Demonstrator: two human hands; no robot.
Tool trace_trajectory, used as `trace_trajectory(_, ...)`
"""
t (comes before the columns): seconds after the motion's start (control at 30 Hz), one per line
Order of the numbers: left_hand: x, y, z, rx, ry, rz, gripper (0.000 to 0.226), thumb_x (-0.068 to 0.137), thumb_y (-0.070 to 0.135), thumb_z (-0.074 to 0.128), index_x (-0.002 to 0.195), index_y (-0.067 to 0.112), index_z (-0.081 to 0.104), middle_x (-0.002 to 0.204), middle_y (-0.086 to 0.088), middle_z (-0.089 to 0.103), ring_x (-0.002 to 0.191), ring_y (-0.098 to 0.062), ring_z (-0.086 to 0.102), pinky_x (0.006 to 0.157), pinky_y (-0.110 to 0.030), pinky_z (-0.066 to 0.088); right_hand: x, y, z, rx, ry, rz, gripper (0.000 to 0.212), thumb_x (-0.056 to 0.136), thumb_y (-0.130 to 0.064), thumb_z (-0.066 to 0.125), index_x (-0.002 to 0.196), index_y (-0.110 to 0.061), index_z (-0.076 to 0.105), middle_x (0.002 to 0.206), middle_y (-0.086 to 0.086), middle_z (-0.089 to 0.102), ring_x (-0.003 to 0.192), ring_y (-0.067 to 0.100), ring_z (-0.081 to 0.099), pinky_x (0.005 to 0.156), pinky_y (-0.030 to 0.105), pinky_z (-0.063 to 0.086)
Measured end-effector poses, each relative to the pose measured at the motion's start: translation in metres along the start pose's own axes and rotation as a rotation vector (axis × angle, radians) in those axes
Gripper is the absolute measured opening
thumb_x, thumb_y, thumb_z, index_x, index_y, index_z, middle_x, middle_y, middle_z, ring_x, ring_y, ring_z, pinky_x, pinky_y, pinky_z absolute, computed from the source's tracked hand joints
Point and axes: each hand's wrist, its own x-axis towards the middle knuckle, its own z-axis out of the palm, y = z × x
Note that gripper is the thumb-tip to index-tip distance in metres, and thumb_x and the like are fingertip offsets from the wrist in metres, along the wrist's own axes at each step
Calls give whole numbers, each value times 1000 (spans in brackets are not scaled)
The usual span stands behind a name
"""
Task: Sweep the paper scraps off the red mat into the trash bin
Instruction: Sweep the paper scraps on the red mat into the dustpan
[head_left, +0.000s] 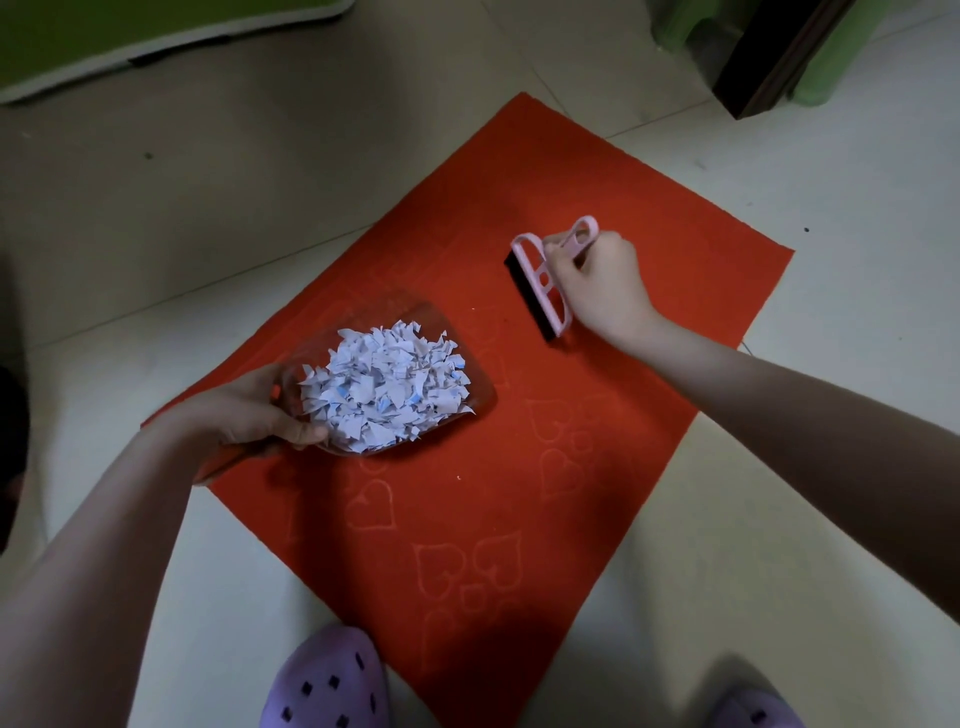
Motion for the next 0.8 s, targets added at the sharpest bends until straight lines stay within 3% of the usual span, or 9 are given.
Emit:
trace_trajectory(0.03, -2, 1, -1, 3, 4, 1, 62, 66, -1, 82, 117, 4, 48, 74, -8, 58, 58, -14, 53, 70, -40, 52, 3, 1, 5, -57, -12, 24, 28, 95, -24, 50, 97, -9, 73, 72, 14, 71, 67, 27, 66, 54, 29, 35)
trace_trajectory(0.13, -6, 3, -3, -38, -35, -3, 75, 47, 7, 93, 108, 2, 49, 54, -6, 62, 41, -11, 55, 42, -23, 43, 4, -9, 23, -123, -51, 52, 35, 97, -28, 49, 88, -1, 69, 61, 8, 66, 58, 21, 63, 56, 26, 33)
trace_trajectory(0.27, -5, 1, -4, 8, -41, 15, 112, 6, 35, 94, 106, 9, 52, 62, -4, 67, 59, -17, 61, 55, -27, 44, -13, -31, 40, -40, -249, -7, 31, 96, -24, 52, 89, -1, 70, 54, -1, 59, 41, 6, 49, 46, 18, 34)
trace_trajectory(0.4, 2, -2, -3, -32, -28, -9, 93, 42, 21, 92, 122, 8, 46, 93, -11, 63, 86, -28, 59, 75, -34, 45, -19, -32, 21, 118, -214, -39, 24, 92, -22, 53, 100, -15, 74, 82, 15, 74, 67, 31, 67, 59, 39, 51)
trace_trajectory(0.47, 1, -4, -1, -35, -18, -9, 93, 41, 24, 88, 122, 13, 46, 99, -11, 61, 88, -28, 57, 79, -35, 44, -21, -25, -1, 108, -126, -83, 24, 92, -20, 53, 103, -15, 74, 88, 5, 75, 65, 6, 68, 61, 28, 51)
trace_trajectory(0.53, -3, -5, 0, -66, -8, -11, 92, 40, 25, 90, 120, 16, 47, 102, -12, 61, 85, -26, 57, 75, -34, 45, -23, -11, -22, 21, -36, -95, 23, 94, -17, 53, 104, -12, 73, 85, -1, 71, 56, -9, 59, 52, 9, 39)
trace_trajectory(0.63, -11, -4, -1, -67, -9, 16, 102, 21, 42, 97, 108, 12, 51, 96, -12, 64, 82, -24, 58, 76, -34, 44, -22, 25, -40, -218, 44, -24, 32, 98, -31, 46, 98, -13, 72, 80, 12, 71, 65, 20, 64, 61, 33, 46)
trace_trajectory(0.7, -15, -4, -4, -97, 9, 44, 115, 0, 51, 91, 100, 11, 52, 78, -7, 64, 66, -19, 58, 68, -31, 46, -23, 50, -47, -362, 58, 46, 41, 99, -39, 41, 87, -9, 67, 72, 12, 63, 67, 32, 60, 59, 35, 40)
trace_trajectory(0.8, -30, -1, -8, -139, 11, 64, 120, 2, 37, 94, 108, 0, 50, 58, -5, 60, 40, -9, 54, 40, -22, 42, -32, 65, -52, -431, -5, 92, 42, 100, -37, 42, 68, -10, 50, 65, 9, 53, 65, 36, 57, 58, 32, 33)
